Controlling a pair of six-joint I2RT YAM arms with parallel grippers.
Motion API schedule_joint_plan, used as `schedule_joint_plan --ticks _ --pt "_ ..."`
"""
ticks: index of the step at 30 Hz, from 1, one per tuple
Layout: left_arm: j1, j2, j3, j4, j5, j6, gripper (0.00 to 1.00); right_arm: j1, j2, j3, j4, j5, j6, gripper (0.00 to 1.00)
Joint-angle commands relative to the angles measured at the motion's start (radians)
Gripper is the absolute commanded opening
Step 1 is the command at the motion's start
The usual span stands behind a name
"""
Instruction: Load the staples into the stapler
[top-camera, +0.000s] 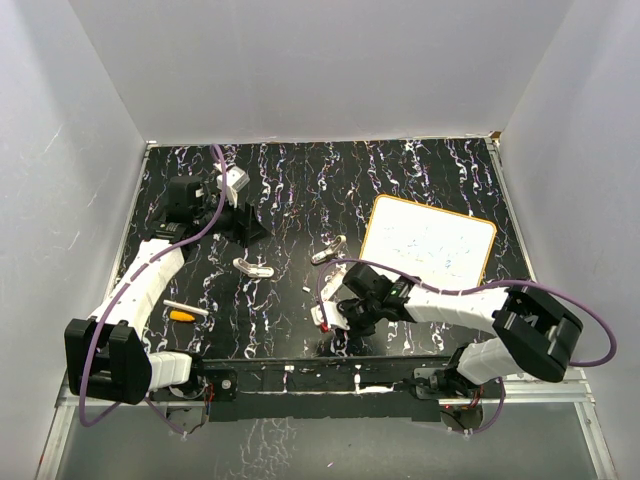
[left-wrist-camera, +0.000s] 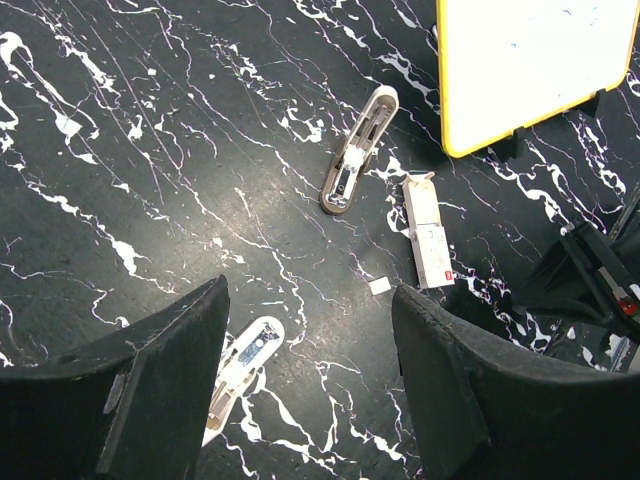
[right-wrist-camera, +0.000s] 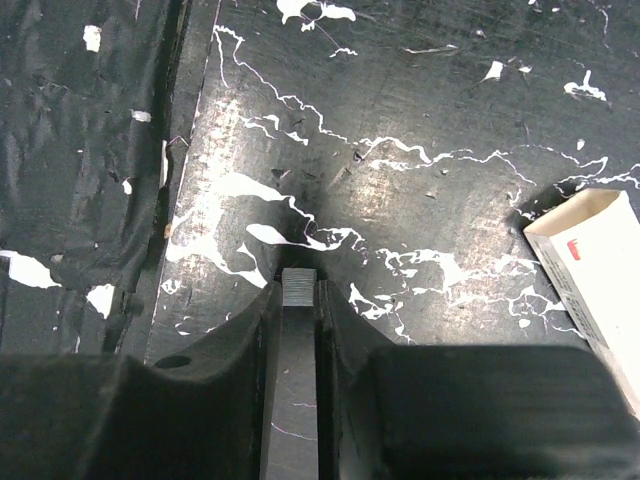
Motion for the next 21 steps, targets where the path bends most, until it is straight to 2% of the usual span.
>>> schedule_joint_plan --ticks 1,13,21 --pt "0.005 -0.033 -0.011 0.023 0.042 0.009 0.65 -0.004 -0.019 -0.014 0.024 0.05 0.025 0.18" --pt "0.003 -0.036 -0.022 0.072 0.197 0.002 0.65 -0.147 -0.062 0.193 0.021 -0.122 0.167 0.16" --pt "-0.038 -0.025 0.065 0.132 0.411 -0.027 0.64 -0.256 -0.007 0.5 -0.009 -0.256 0.361 0.16"
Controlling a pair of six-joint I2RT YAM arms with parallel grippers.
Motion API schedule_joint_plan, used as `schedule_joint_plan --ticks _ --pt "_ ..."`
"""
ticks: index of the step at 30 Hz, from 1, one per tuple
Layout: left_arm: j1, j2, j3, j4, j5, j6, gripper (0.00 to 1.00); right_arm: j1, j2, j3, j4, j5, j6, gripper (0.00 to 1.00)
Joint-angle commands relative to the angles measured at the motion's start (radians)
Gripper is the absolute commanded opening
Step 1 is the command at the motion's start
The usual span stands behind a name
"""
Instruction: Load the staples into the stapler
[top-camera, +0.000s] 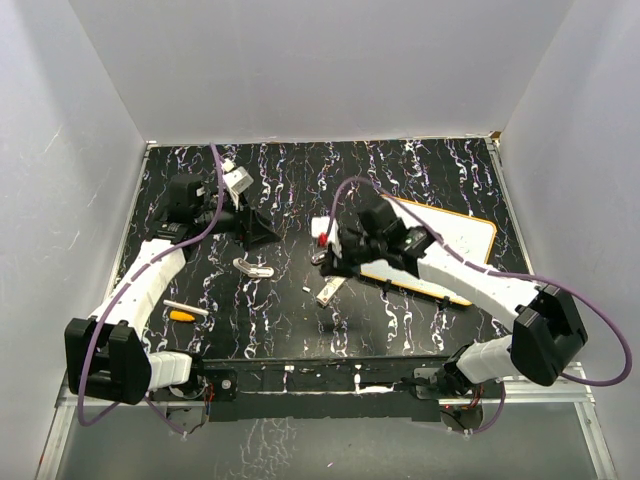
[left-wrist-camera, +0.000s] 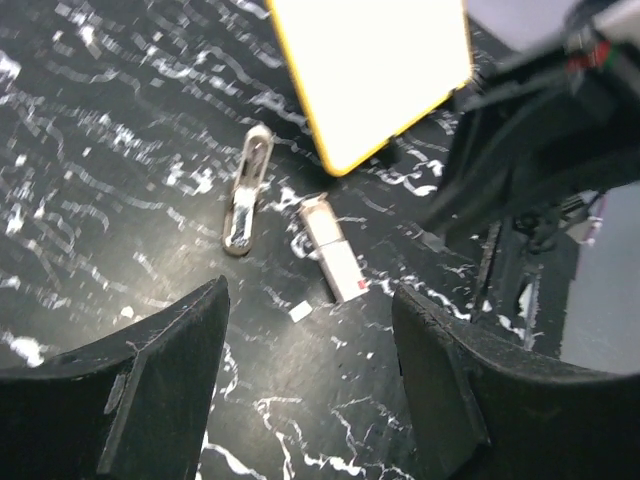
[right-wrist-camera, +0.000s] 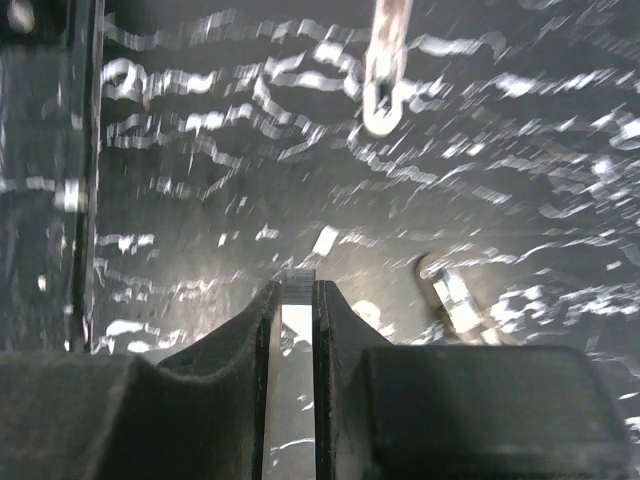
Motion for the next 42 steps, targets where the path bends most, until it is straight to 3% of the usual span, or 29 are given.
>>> schedule_joint_plan --ticks 1,7,14,16,27,42 --pt "-0.025 -0.023 0.087 0.091 0.191 -0.04 0.64 -0.061 0.023 0.214 0.012 -0.129 0.168 0.16" --pt "-0.033 -0.011 0.129 0.332 0.297 -0.263 0.64 -0.126 0.083 0.396 0.026 -0.256 0.371 0.16" --pt "-0.041 0.002 0.012 1.021 0.299 -0.824 0.59 -0.152 0.104 0.416 0.138 -0.382 0.562 0.16" --pt "-0.047 0.003 -0.011 1.089 0.296 -0.876 0.57 -0.162 0.104 0.398 0.19 -0.418 0.622 0.16" --pt "-0.066 0.008 -0.037 1.086 0.275 -0.901 0.52 -0.189 0.145 0.394 0.389 -0.516 0.861 0.16" --pt "-0.085 0.012 0.007 0.778 0.207 -0.839 0.49 -0.194 0.18 0.399 0.471 -0.529 0.953 0.16"
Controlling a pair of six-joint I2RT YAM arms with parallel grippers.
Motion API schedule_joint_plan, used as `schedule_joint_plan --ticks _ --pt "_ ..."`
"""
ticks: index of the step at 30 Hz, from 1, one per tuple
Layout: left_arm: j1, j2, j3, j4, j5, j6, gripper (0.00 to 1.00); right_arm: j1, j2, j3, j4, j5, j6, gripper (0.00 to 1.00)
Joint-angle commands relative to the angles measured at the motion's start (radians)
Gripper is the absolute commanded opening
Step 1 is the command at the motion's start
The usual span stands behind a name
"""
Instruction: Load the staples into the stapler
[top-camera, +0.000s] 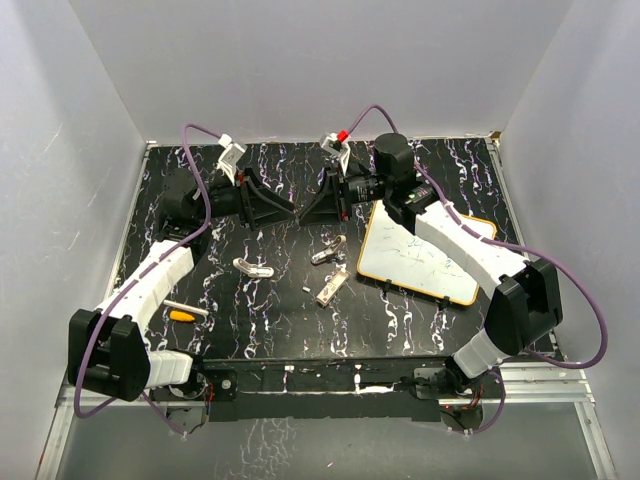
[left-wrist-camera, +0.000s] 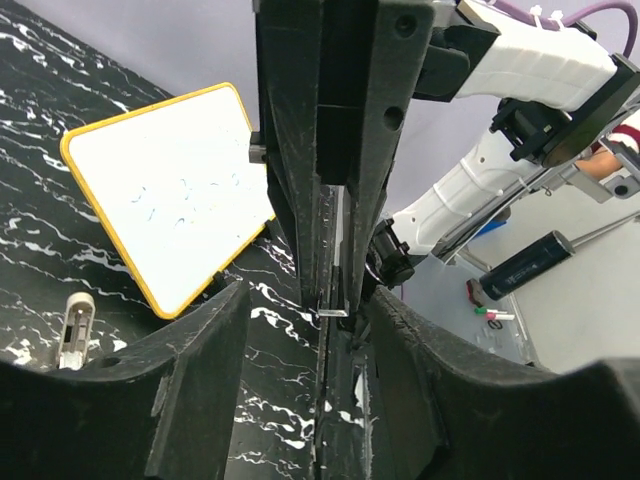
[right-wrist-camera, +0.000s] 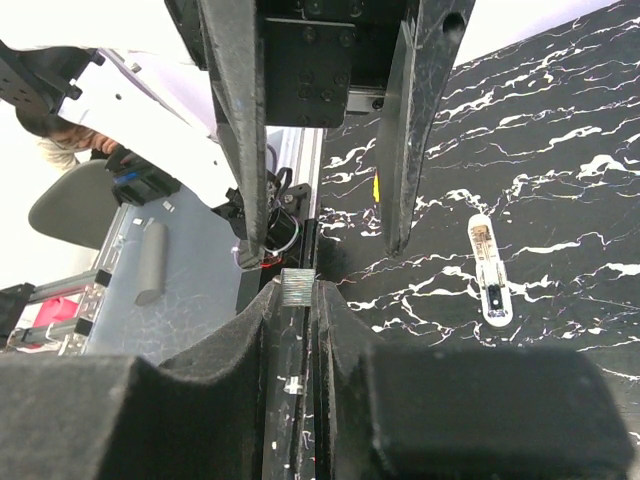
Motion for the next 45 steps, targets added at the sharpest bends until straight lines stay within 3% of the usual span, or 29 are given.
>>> schedule_joint_plan --ticks 1,9,21,37,45 --pt "-0.006 -0.014 0.043 -0.105 -0.02 0.038 0.48 -0.008 -0.008 0.019 0.072 -0.01 0.03 0.16" --pt "-0.014 -0.014 0.061 -0.158 -0.017 0.053 0.44 -0.014 -0.006 0.012 0.085 -0.001 0.048 0.16" --pt "-0.018 -0.017 0.042 -0.055 0.001 -0.025 0.42 -0.014 -0.004 0.001 0.105 0.003 0.063 0.16" --pt "-0.026 -0.019 0.05 -0.103 -0.004 -0.004 0.41 -0.014 0.012 0.007 0.118 0.013 0.076 0.16" --pt "-0.031 -0.02 0.055 -0.125 -0.002 0.011 0.35 -0.014 0.015 0.01 0.118 0.018 0.08 0.16"
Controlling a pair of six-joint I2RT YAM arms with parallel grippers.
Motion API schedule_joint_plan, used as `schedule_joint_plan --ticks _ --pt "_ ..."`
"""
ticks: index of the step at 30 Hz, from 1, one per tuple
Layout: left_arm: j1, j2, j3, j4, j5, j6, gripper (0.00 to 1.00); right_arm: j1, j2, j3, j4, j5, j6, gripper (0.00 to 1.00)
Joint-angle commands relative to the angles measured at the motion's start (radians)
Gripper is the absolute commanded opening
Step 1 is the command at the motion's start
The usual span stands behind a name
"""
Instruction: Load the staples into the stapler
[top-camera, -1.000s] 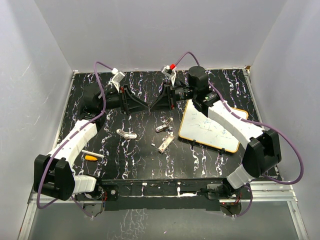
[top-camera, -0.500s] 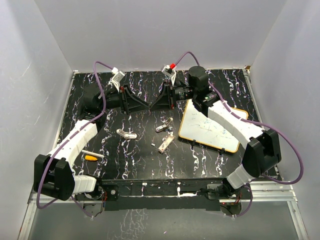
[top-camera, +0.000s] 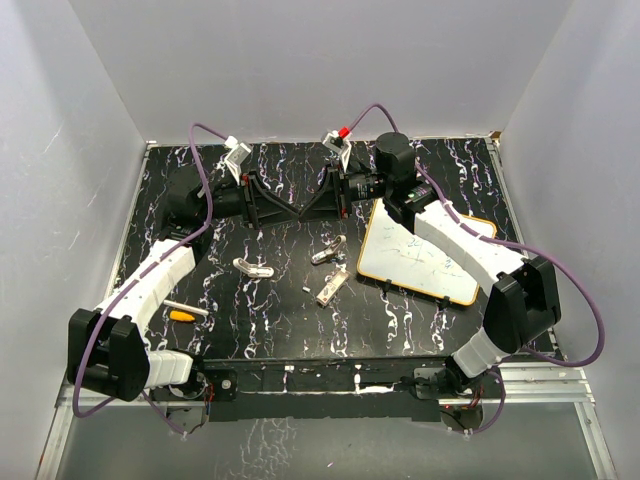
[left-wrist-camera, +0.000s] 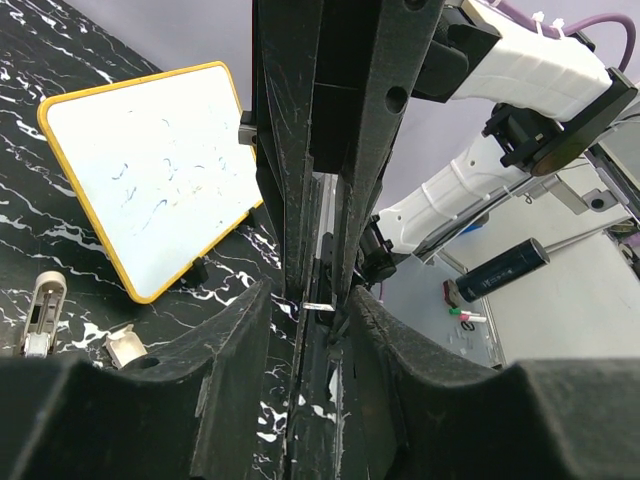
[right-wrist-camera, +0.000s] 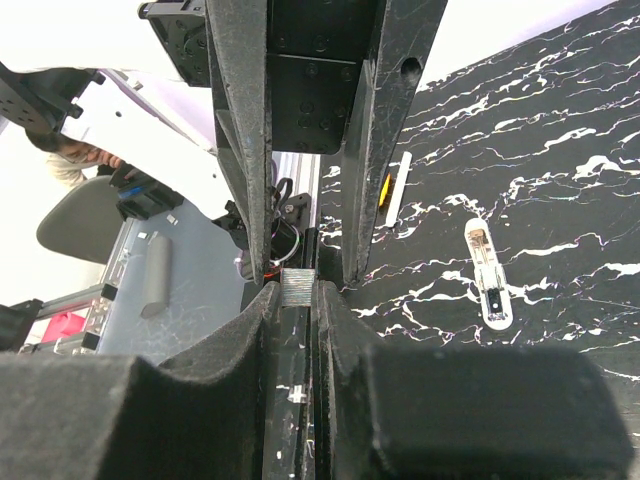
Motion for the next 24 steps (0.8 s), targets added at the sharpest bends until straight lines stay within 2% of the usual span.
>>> schedule_joint_plan --ticks 1,15,24 --pt "-0.006 -0.021 0.038 -0.006 0.016 0.017 0.35 -0.003 0.004 0.015 0.057 0.009 0.009 0.16" --pt "-0.006 -0.024 0.041 -0.003 0.02 0.017 0.26 -0.003 0.0 0.003 0.067 0.004 0.009 0.16" --pt "-0.006 -0.023 0.042 0.004 0.02 0.012 0.25 -0.003 0.001 -0.005 0.072 -0.002 0.011 0.16"
